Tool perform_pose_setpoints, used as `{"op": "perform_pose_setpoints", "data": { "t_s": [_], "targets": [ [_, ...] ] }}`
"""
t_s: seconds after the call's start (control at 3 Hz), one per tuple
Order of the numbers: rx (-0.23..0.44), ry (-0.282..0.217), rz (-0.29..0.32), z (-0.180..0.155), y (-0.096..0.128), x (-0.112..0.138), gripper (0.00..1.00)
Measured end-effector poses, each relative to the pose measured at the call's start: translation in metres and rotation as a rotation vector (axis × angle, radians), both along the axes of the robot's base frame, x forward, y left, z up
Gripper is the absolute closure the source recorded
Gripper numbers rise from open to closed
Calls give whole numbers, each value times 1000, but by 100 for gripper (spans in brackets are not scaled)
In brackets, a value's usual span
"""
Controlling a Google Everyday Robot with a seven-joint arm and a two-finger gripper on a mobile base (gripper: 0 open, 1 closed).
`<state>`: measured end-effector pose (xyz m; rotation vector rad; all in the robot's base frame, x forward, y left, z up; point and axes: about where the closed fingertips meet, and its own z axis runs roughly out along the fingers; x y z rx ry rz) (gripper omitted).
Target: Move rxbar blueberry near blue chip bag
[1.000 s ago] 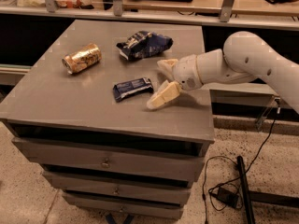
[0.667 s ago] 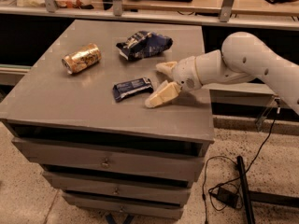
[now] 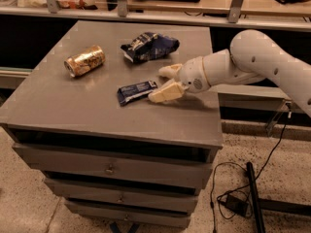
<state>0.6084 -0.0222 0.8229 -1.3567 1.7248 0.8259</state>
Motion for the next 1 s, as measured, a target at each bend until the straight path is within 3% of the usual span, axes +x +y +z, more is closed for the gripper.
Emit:
{"op": "perform_pose_setpoints", "data": {
  "t_s": [0.33,1.0],
  "targets": [
    [0,0,0,3,0,0,95],
    [0,0,0,4,0,0,100]
  ]
}}
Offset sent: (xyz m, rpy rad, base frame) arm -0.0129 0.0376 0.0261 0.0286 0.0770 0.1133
